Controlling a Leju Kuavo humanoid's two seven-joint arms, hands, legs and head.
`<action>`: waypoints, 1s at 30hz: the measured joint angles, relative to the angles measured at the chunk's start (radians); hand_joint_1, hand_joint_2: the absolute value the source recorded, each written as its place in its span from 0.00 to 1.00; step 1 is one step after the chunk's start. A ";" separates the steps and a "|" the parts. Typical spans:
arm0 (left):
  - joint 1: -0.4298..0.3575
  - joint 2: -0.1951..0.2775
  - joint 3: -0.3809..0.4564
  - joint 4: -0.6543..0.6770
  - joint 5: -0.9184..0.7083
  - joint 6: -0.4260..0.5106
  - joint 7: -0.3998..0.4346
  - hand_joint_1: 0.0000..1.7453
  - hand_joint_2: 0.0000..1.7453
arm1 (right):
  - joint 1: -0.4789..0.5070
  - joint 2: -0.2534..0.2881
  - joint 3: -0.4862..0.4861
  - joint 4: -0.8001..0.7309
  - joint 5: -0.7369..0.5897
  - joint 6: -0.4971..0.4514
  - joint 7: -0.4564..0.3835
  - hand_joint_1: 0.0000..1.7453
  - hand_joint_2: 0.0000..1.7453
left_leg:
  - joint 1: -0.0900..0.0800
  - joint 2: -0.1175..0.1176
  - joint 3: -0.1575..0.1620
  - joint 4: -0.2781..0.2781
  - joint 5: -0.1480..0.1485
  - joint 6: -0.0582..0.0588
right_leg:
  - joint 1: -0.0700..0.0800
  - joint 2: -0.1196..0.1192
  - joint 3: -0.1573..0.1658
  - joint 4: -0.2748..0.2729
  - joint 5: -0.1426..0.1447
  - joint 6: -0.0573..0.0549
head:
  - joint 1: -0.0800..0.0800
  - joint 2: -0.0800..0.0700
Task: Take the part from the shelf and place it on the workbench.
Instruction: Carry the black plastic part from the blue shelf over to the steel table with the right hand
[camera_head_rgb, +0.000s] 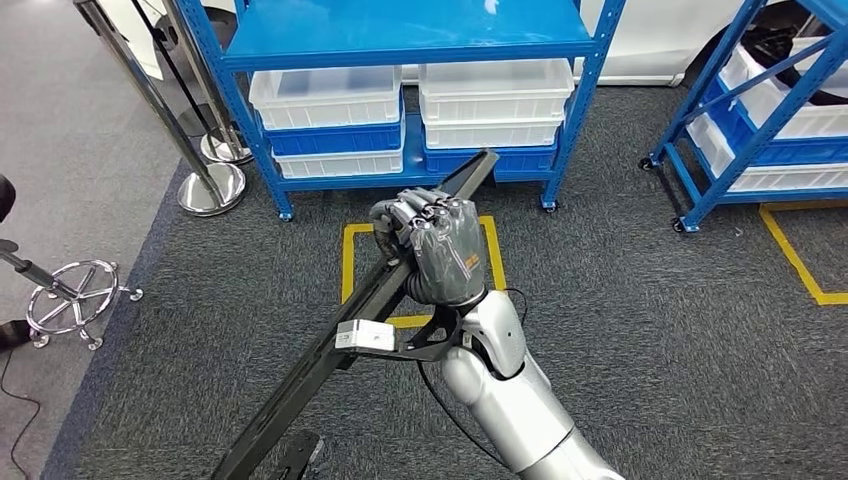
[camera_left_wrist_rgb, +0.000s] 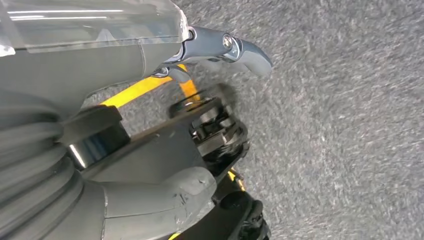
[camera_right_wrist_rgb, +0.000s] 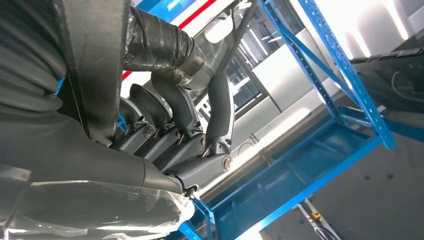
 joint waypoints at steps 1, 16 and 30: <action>0.000 0.000 0.000 0.000 0.000 0.000 0.000 0.00 1.00 | 0.000 0.000 0.000 0.001 0.001 0.000 0.000 1.00 1.00 | 0.000 0.000 0.000 0.045 -0.005 -0.002 | 0.000 0.000 -0.017 0.001 0.013 0.000 | 0.000 0.000; -0.008 -0.008 -0.001 0.000 0.001 -0.001 -0.002 0.00 1.00 | -0.009 0.000 0.001 0.021 0.014 0.000 0.014 1.00 1.00 | -0.009 0.004 0.167 -0.254 0.125 0.074 | -0.002 0.004 -0.156 0.256 -0.099 0.055 | 0.001 0.000; -0.008 -0.011 -0.001 0.000 0.002 -0.001 -0.004 0.00 1.00 | -0.020 0.001 0.002 0.029 0.017 0.000 0.016 1.00 1.00 | -0.014 0.003 0.071 -0.219 0.191 0.047 | 0.006 0.005 0.078 0.014 -0.073 0.039 | 0.000 0.000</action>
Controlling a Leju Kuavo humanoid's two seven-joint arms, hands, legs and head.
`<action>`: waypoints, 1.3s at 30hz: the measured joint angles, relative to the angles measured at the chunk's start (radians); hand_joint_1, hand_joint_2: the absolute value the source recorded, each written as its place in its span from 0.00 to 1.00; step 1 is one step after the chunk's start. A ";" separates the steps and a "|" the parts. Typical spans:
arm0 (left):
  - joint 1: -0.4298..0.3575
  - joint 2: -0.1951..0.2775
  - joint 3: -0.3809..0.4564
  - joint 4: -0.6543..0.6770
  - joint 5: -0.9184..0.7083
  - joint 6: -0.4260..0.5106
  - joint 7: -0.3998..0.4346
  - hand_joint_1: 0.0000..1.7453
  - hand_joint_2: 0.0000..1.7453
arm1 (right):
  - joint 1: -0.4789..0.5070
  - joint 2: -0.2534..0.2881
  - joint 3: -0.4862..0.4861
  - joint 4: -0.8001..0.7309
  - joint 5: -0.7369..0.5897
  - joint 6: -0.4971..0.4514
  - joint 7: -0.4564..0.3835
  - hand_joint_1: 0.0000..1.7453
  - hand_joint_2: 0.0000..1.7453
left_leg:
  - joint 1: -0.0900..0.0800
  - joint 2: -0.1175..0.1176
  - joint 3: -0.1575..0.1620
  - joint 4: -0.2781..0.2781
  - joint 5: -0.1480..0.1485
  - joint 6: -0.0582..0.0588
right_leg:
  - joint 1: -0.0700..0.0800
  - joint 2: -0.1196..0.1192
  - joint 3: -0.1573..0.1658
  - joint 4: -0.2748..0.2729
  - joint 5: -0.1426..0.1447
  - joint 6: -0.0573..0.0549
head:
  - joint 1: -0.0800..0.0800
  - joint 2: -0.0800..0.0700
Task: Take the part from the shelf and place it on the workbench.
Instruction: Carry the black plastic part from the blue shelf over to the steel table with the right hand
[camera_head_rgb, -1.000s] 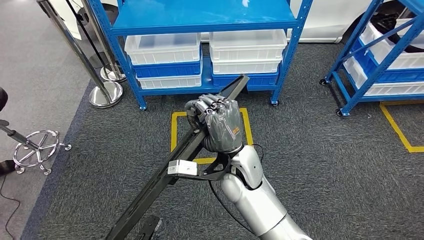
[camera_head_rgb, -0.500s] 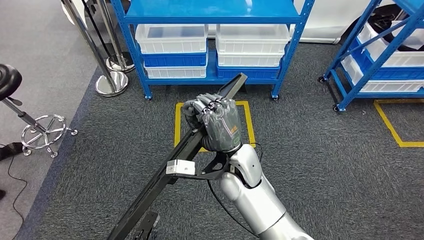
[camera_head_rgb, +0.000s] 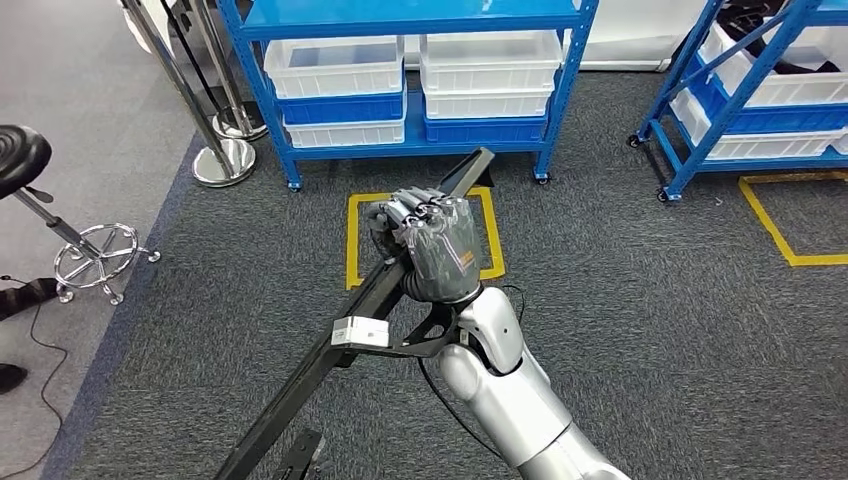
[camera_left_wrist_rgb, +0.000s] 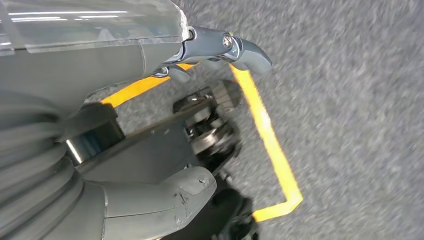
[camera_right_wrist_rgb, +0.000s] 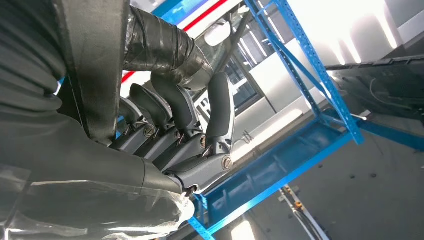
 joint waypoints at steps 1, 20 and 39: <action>0.001 -0.001 0.000 0.000 0.000 0.000 0.000 0.00 1.00 | -0.002 0.001 0.000 0.002 0.001 0.000 0.000 1.00 1.00 | 0.002 -0.001 -0.013 0.015 -0.016 -0.010 | 0.001 -0.001 -0.004 -0.021 0.006 -0.010 | 0.000 0.000; -0.003 0.000 -0.006 0.000 0.013 0.008 -0.033 0.00 1.00 | -0.034 -0.074 0.080 0.002 0.050 0.000 0.065 1.00 1.00 | 0.005 -0.007 0.117 -0.029 -0.094 0.028 | -0.004 0.002 -0.192 0.192 0.018 0.024 | 0.000 0.000; -0.011 -0.014 -0.007 0.000 0.030 0.006 -0.050 0.00 1.00 | -0.065 -0.112 0.120 0.005 0.158 0.001 0.121 1.00 1.00 | 0.002 0.047 0.097 0.000 -0.094 -0.016 | -0.002 -0.076 -0.087 -0.013 0.082 -0.014 | -0.002 0.000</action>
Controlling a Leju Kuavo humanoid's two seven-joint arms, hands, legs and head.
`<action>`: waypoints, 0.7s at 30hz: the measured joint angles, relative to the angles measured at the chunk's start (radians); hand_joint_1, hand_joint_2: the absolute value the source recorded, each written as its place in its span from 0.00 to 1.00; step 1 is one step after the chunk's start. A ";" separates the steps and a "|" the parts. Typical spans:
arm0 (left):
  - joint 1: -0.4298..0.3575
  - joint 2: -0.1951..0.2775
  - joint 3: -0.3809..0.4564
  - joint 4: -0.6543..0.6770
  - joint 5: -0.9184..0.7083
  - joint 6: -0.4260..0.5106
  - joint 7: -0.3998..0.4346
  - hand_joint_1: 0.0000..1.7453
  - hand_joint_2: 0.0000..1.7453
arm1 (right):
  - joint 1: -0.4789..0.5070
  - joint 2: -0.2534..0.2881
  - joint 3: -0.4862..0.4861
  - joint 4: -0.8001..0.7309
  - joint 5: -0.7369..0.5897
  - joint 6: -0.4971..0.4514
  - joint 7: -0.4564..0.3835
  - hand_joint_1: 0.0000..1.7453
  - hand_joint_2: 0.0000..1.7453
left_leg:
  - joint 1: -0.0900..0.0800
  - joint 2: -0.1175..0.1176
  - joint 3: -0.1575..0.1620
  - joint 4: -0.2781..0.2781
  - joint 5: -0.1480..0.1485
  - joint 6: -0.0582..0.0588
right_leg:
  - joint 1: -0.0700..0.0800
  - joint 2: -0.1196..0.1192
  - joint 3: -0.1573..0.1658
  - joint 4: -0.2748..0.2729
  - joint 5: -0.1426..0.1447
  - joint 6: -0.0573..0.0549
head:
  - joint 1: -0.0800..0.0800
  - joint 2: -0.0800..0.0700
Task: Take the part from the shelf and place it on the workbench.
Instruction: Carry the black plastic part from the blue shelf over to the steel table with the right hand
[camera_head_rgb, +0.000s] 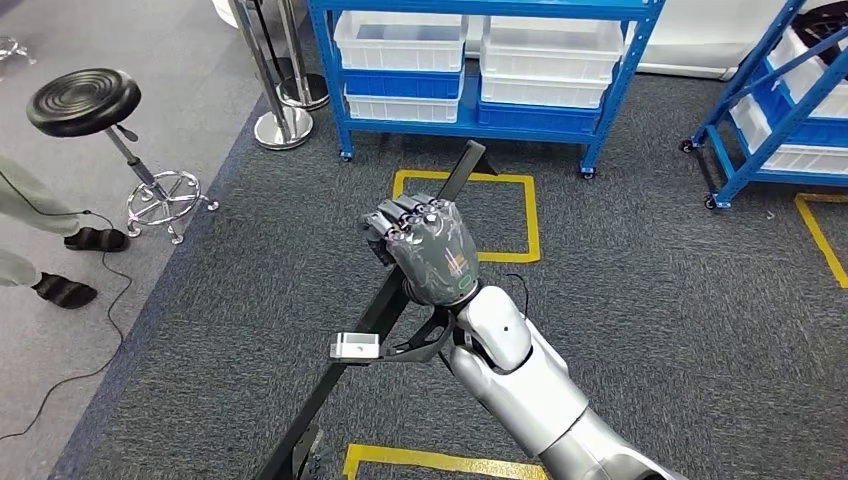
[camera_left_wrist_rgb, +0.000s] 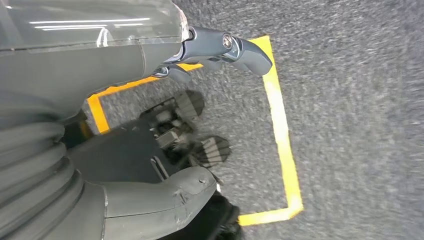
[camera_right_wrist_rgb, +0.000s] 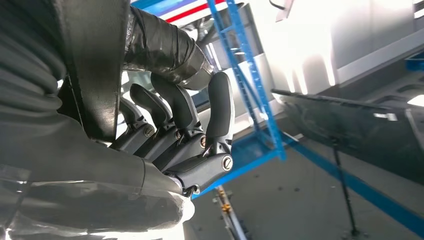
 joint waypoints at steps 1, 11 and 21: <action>-0.002 -0.002 0.000 0.000 0.000 0.000 0.000 0.00 1.00 | -0.002 -0.001 0.000 -0.001 0.000 0.000 0.000 1.00 1.00 | -0.004 0.000 0.000 -0.010 -0.001 0.006 | 0.002 -0.008 0.000 -0.001 0.002 0.006 | 0.000 0.000; -0.003 -0.015 -0.001 0.000 0.000 -0.001 -0.002 0.00 1.00 | -0.003 -0.023 0.008 -0.006 -0.016 0.001 0.004 1.00 1.00 | 0.003 -0.088 -0.017 -0.021 0.031 0.044 | -0.006 0.074 -0.105 0.243 -0.104 0.033 | 0.001 0.000; -0.002 -0.014 -0.009 0.000 0.001 -0.001 -0.006 0.00 1.00 | -0.003 -0.026 0.014 -0.029 -0.131 0.002 -0.036 1.00 1.00 | 0.000 -0.082 -0.063 0.074 -0.033 -0.001 | -0.009 0.086 -0.002 0.001 -0.001 -0.007 | 0.000 0.000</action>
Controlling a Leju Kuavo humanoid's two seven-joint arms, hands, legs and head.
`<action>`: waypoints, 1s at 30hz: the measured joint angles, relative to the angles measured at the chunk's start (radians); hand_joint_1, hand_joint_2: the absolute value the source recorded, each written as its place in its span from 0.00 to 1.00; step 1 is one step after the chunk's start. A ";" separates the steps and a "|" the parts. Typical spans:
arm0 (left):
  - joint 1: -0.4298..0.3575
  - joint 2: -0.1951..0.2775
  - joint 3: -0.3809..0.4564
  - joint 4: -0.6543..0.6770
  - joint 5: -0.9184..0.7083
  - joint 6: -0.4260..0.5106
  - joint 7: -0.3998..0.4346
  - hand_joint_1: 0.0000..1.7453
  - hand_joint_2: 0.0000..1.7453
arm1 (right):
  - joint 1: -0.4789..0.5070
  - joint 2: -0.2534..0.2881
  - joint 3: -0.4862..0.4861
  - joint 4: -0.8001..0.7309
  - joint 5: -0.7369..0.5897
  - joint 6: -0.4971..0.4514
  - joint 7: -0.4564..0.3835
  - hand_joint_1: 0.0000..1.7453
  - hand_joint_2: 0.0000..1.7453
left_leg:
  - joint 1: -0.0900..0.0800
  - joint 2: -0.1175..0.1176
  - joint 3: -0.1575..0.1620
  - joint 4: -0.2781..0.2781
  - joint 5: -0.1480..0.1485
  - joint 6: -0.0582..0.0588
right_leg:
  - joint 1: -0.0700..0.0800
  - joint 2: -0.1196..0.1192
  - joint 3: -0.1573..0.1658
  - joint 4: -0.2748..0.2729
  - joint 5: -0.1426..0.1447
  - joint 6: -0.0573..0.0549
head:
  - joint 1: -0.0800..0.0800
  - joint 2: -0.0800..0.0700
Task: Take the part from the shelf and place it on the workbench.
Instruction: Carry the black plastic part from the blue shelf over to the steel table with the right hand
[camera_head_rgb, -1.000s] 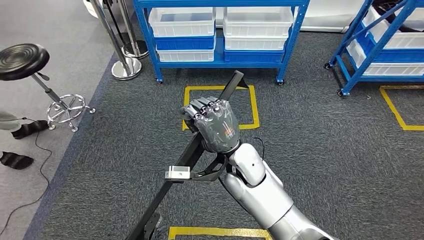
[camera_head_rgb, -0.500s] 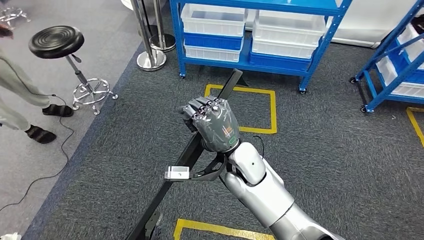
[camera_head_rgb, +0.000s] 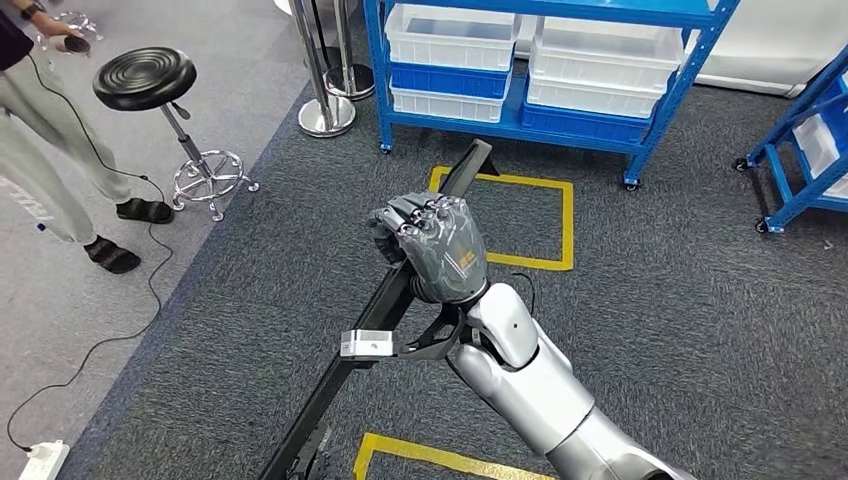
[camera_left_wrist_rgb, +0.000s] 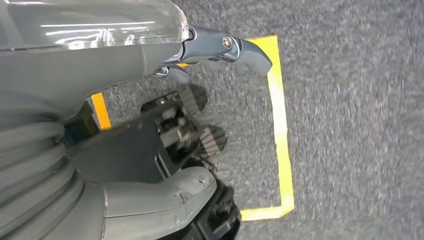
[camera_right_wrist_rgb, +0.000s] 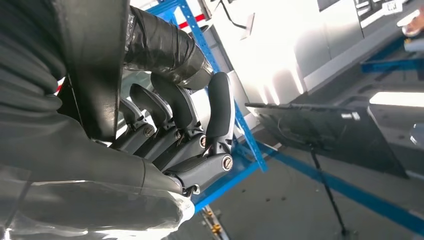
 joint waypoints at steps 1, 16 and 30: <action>0.001 0.001 0.000 0.000 0.002 0.001 -0.003 0.00 1.00 | 0.000 0.000 0.001 -0.001 -0.008 0.000 -0.005 1.00 1.00 | 0.002 0.006 -0.025 0.060 -0.033 -0.006 | 0.000 0.001 0.000 -0.001 0.001 -0.002 | 0.000 0.000; 0.031 0.025 0.000 0.000 0.021 0.004 -0.026 0.00 1.00 | 0.009 0.008 0.027 0.000 -0.066 0.004 -0.035 1.00 1.00 | 0.013 0.014 0.059 -0.103 0.057 0.032 | 0.003 0.014 -0.063 0.103 -0.053 0.039 | 0.001 0.000; 0.043 0.033 0.000 0.000 0.047 0.020 -0.035 0.00 1.00 | 0.011 0.018 0.037 0.010 -0.063 0.009 -0.038 1.00 1.00 | 0.005 0.087 0.039 -0.028 -0.007 -0.007 | 0.009 -0.022 -0.011 0.000 0.006 -0.002 | 0.001 0.000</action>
